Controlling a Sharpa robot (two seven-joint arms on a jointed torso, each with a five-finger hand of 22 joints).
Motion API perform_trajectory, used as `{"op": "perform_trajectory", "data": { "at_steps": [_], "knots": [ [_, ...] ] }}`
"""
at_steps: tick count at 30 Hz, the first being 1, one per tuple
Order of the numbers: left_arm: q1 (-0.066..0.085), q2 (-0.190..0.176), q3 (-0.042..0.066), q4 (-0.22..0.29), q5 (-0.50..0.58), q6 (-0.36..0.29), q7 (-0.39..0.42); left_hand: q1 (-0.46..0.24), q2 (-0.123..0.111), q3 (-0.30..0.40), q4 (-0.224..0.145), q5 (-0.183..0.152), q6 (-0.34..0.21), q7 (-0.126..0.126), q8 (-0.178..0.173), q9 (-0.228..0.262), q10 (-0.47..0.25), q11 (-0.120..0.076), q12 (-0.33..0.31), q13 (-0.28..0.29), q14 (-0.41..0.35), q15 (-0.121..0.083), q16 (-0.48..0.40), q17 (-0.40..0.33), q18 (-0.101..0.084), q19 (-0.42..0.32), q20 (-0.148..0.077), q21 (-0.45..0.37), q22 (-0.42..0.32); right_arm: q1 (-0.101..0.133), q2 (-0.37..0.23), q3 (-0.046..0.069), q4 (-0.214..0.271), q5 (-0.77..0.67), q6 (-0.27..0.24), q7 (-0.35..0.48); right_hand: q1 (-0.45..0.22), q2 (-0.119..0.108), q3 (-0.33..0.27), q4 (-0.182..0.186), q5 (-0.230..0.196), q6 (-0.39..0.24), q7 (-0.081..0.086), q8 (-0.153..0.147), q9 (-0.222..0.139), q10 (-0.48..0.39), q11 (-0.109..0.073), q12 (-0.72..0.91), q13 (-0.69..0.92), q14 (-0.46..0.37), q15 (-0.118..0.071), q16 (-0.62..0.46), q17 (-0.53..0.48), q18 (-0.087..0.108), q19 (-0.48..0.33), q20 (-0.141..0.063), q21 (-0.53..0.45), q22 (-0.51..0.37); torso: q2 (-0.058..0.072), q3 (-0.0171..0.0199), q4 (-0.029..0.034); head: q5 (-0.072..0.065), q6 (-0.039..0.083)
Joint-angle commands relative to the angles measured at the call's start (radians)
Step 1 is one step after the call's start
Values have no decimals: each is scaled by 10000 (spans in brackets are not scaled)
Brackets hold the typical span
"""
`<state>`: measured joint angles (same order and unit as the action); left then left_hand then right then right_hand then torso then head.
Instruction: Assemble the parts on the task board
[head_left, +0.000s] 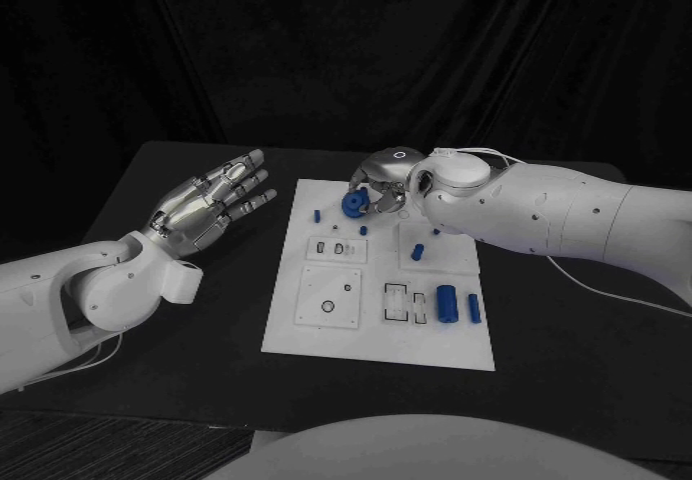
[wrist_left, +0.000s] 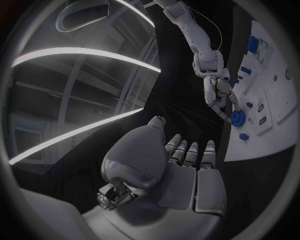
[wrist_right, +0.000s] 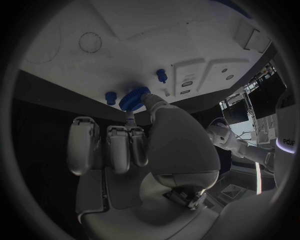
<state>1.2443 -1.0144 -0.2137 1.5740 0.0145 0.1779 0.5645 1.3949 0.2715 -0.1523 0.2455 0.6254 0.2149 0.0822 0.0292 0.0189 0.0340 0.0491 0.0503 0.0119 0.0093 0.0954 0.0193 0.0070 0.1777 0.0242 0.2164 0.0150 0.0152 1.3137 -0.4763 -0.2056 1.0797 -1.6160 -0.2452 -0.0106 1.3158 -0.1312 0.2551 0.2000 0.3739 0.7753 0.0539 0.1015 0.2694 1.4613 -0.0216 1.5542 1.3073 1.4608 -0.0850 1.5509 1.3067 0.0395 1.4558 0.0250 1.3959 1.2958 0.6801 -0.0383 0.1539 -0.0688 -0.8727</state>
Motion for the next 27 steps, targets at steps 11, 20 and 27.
{"op": "perform_trajectory", "data": {
  "at_steps": [11,20,27],
  "knots": [
    [-24,30,9,-15,-21,220,3,135,-19,581,-52,141,88,-1,128,135,-8,98,159,63,11,161,113,28,-13,42,17,102,10,-26,-65,1,41,139,-24,-24,-63,302,82,-18,-75,-126,26,-162,-148,1095,-105,166,2635,1100,-49,199,2641,148,-108,-7,-269,1708,5,2,-8,4,1],
    [-33,51,9,-25,-21,272,-55,156,-1,634,-70,161,160,41,147,146,-12,101,160,62,10,164,119,28,-14,39,16,100,8,-26,-134,1,25,185,23,-179,-137,418,145,-15,-21,104,107,-31,-148,1095,-48,166,2635,1100,-6,199,2641,160,-133,20,-342,1686,-1,5,-5,2,1],
    [-40,41,9,-29,-21,291,-84,160,2,648,-74,164,190,54,155,151,-13,106,161,62,10,164,120,28,-15,40,16,101,8,-26,-219,1,48,190,32,-230,-160,415,153,-32,-25,205,155,22,-149,1095,-11,166,2635,1100,22,199,2641,162,-136,40,-362,1683,2,1,0,13,1]
  ]
}}
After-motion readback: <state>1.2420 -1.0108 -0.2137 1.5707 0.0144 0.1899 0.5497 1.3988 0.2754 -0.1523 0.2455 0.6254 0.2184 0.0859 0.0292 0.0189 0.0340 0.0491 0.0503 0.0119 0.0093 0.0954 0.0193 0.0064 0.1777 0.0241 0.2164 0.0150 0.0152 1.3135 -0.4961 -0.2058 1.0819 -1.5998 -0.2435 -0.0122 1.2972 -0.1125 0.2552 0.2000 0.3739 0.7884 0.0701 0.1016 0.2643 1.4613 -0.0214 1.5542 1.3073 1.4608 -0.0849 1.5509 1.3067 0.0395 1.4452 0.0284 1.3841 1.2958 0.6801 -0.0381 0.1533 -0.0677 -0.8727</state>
